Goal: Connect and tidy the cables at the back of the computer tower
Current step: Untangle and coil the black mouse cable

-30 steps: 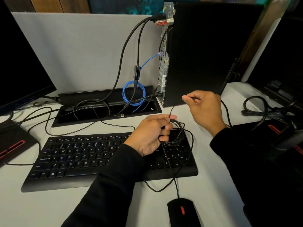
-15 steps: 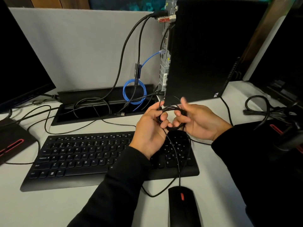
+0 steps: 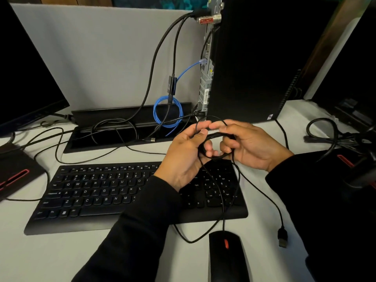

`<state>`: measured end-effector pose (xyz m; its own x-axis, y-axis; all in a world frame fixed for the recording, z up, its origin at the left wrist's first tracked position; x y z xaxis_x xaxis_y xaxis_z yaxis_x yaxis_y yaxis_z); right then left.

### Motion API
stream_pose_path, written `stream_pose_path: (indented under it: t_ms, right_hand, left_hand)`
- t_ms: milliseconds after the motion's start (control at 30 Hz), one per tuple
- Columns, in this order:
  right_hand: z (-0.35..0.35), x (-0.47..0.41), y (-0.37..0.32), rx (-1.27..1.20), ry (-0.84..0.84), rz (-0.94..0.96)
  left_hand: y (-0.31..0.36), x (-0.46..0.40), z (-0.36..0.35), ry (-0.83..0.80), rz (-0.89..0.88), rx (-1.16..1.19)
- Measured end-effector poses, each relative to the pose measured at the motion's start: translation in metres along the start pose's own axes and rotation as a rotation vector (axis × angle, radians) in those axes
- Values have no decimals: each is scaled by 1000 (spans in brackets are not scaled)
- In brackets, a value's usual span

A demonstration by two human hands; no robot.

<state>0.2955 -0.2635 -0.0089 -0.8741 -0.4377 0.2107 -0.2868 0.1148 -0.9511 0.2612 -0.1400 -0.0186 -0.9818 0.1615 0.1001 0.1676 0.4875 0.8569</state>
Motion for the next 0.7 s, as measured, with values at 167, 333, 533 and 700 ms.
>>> stream_pose_path:
  t_ms: [167,333,533,700]
  right_hand:
    - [4,-2,-4,64,-15,98]
    - [6,-4,-8,135,56,164]
    - [8,0,-16,211,4,219]
    - [30,3,-29,627,109,258]
  left_hand:
    - [0,-6,3,23,-2,-40]
    - [-9,-8,1,177,20,80]
    - [-2,-11,11,291,-99,72]
    - [-12,-13,17,326,-62,92]
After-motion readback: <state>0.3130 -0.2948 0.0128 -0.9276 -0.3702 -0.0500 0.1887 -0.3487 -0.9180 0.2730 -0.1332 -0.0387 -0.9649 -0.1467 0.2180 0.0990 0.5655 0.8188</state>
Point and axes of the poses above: each hand's wrist, its own x-axis away from the middle knuckle, its own z-axis out of the back of the hand, y = z × x, the point moved 8 cm from there along -x, towards the middle knuckle, and after that the axes turned 5 degrees about -x, right-handed, at the moved point
